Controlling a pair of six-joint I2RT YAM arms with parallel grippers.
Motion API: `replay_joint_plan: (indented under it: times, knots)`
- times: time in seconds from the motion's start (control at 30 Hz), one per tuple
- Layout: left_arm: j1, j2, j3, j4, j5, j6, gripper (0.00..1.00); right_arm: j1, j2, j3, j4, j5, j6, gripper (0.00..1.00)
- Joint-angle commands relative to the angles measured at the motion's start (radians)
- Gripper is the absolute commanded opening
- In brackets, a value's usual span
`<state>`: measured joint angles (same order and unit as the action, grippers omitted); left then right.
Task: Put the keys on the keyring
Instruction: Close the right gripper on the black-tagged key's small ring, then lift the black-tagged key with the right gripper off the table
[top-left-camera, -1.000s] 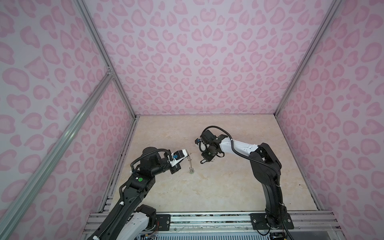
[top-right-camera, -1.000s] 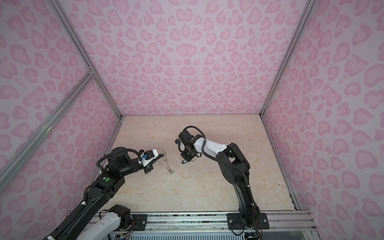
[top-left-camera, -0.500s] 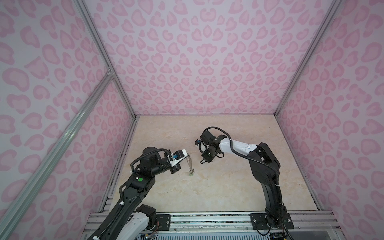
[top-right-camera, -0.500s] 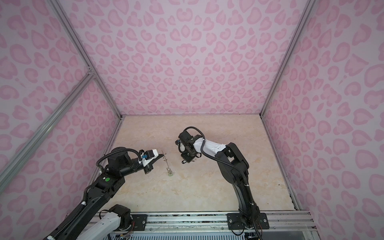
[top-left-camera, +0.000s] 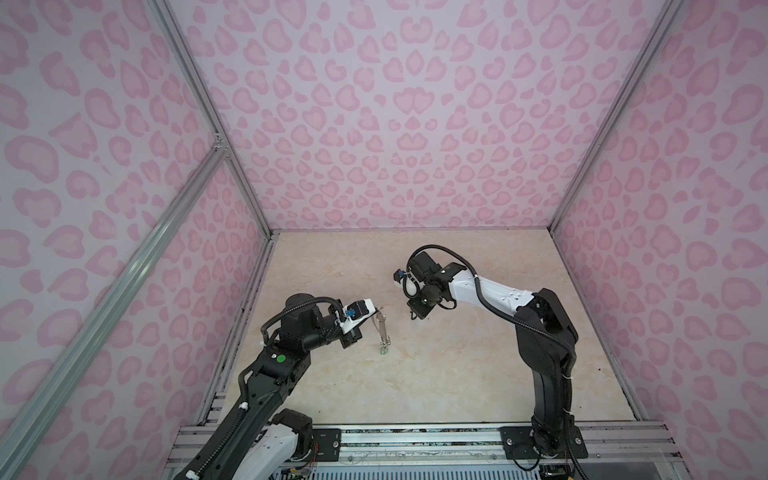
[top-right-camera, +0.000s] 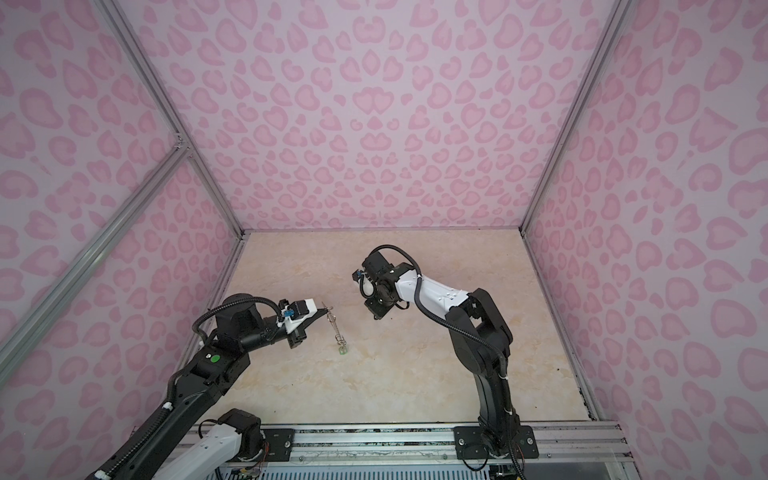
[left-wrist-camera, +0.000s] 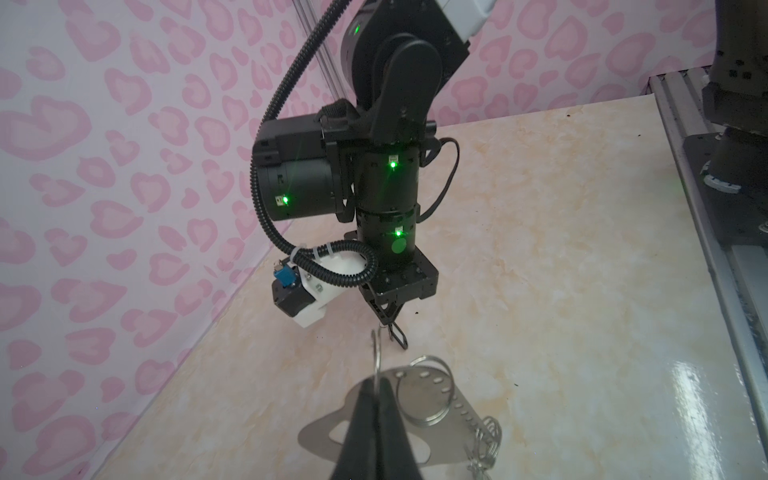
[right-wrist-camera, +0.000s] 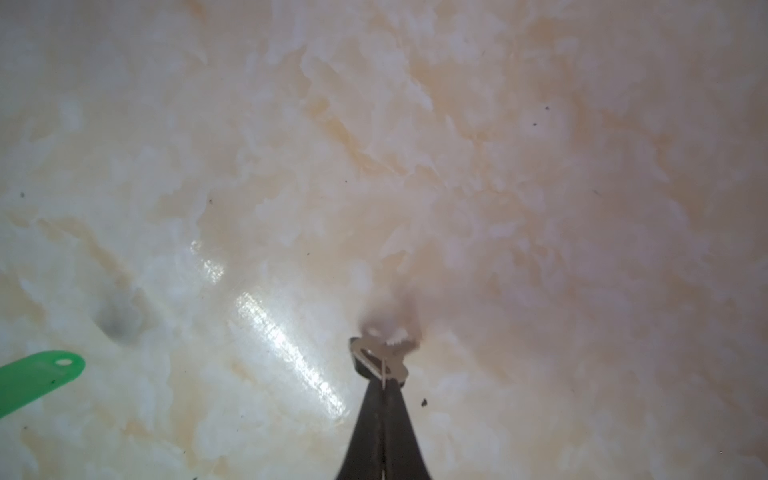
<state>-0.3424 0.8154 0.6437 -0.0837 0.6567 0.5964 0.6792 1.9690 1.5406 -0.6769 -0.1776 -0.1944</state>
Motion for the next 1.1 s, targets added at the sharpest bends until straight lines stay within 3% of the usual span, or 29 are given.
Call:
replay_joint_plan:
  times: [0.0,0.27,0.5,0.67,0.8,1.07]
  knots:
    - [0.0,0.021,0.039,-0.015,0.067,0.026,0.03,-0.01,-0.074,-0.046,0.014,-0.031,-0.097,0.0]
    - [-0.019,0.113,0.16,-0.152,0.156,0.156,0.03,-0.078,-0.386,-0.285,0.181,-0.235,-0.321,0.0]
    - [-0.076,0.17,0.219,-0.211,0.143,0.216,0.03,-0.078,-0.518,-0.409,0.28,-0.322,-0.392,0.0]
    - [-0.08,0.148,0.204,-0.202,0.11,0.197,0.03,-0.071,-0.475,-0.401,0.227,-0.271,-0.352,0.0]
    - [-0.08,0.109,0.165,-0.179,0.079,0.165,0.03,-0.029,-0.357,-0.326,0.094,-0.183,-0.35,0.0]
    - [-0.079,0.049,0.11,-0.152,0.03,0.114,0.03,0.031,-0.101,-0.165,-0.005,-0.029,-0.131,0.0]
